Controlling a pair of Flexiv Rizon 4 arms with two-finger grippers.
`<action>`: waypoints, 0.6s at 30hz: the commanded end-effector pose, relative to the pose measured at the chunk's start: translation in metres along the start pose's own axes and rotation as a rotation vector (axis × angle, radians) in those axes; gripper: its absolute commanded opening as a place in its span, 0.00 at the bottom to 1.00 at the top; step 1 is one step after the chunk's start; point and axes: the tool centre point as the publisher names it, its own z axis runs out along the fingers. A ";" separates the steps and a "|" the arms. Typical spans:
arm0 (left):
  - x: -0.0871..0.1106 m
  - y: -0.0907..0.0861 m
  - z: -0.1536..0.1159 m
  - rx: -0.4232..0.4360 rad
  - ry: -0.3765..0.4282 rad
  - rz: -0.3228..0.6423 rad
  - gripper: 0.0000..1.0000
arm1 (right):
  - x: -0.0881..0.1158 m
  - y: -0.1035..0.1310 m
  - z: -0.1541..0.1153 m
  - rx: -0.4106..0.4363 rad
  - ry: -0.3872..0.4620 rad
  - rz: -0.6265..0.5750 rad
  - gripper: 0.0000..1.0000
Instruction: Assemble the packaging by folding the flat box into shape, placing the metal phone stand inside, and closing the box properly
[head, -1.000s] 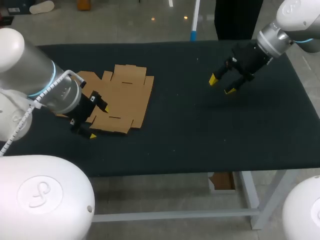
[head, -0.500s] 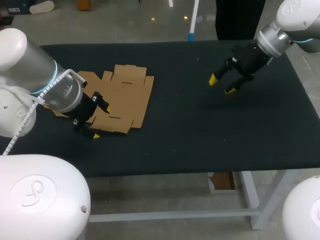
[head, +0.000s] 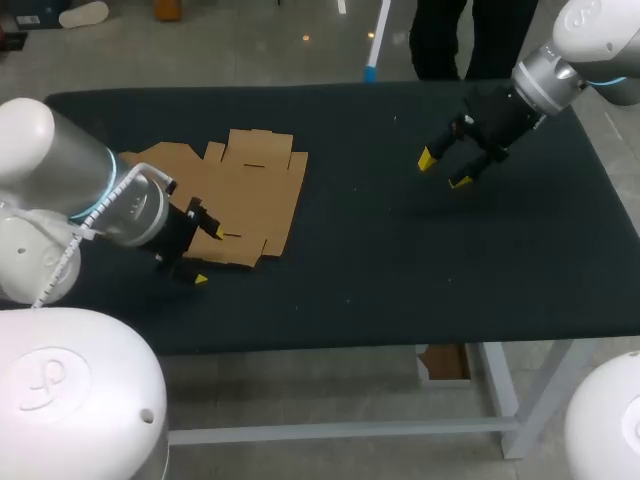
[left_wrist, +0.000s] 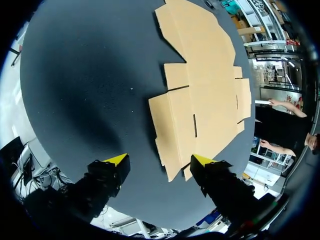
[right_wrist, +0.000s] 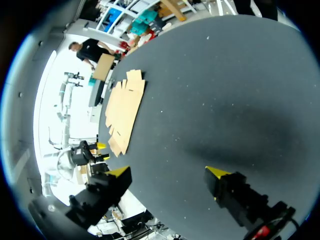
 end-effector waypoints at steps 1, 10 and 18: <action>0.009 0.001 0.019 0.155 -0.016 0.000 0.76 | 0.000 0.000 -0.001 0.002 0.003 -0.001 1.00; 0.008 -0.008 0.028 0.178 -0.041 -0.009 0.53 | 0.000 0.000 -0.001 0.002 0.003 -0.001 1.00; 0.012 -0.015 0.036 0.197 -0.054 -0.021 0.44 | 0.000 0.000 -0.001 0.002 0.003 -0.001 1.00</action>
